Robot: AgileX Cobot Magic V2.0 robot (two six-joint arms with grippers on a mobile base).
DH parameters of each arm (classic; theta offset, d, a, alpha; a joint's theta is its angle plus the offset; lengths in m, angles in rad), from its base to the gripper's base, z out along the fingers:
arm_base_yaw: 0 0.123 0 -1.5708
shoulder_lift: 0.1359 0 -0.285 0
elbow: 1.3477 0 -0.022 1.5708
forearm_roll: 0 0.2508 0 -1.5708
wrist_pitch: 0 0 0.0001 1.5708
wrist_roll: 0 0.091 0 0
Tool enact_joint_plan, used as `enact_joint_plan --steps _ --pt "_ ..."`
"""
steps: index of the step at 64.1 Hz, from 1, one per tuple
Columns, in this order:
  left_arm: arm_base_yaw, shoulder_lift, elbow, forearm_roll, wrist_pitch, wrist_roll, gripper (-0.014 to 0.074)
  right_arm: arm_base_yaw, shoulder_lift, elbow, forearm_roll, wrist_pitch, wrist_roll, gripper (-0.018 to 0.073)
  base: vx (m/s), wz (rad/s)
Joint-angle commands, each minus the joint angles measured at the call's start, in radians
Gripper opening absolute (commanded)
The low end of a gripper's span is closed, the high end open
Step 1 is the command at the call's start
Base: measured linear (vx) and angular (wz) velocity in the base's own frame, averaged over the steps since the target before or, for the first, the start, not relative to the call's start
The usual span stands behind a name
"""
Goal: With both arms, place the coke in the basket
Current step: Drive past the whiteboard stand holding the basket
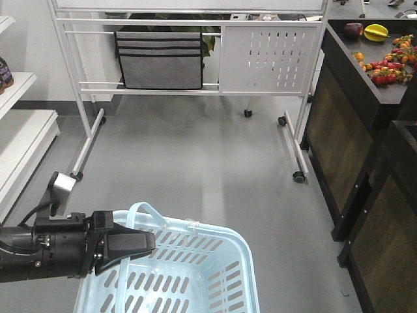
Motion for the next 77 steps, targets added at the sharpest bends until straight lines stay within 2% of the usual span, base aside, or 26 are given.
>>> enact_joint_plan --steps 1,77 --pt "-0.002 -0.032 -0.02 -0.09 0.068 0.002 -0.0006 0.0 -0.018 0.011 -0.002 -0.068 -0.004 -0.0009 0.17 0.0" --pt "-0.002 -0.032 -0.02 -0.09 0.068 0.002 -0.0006 0.0 -0.018 0.011 -0.002 -0.068 -0.004 -0.0009 0.16 -0.03"
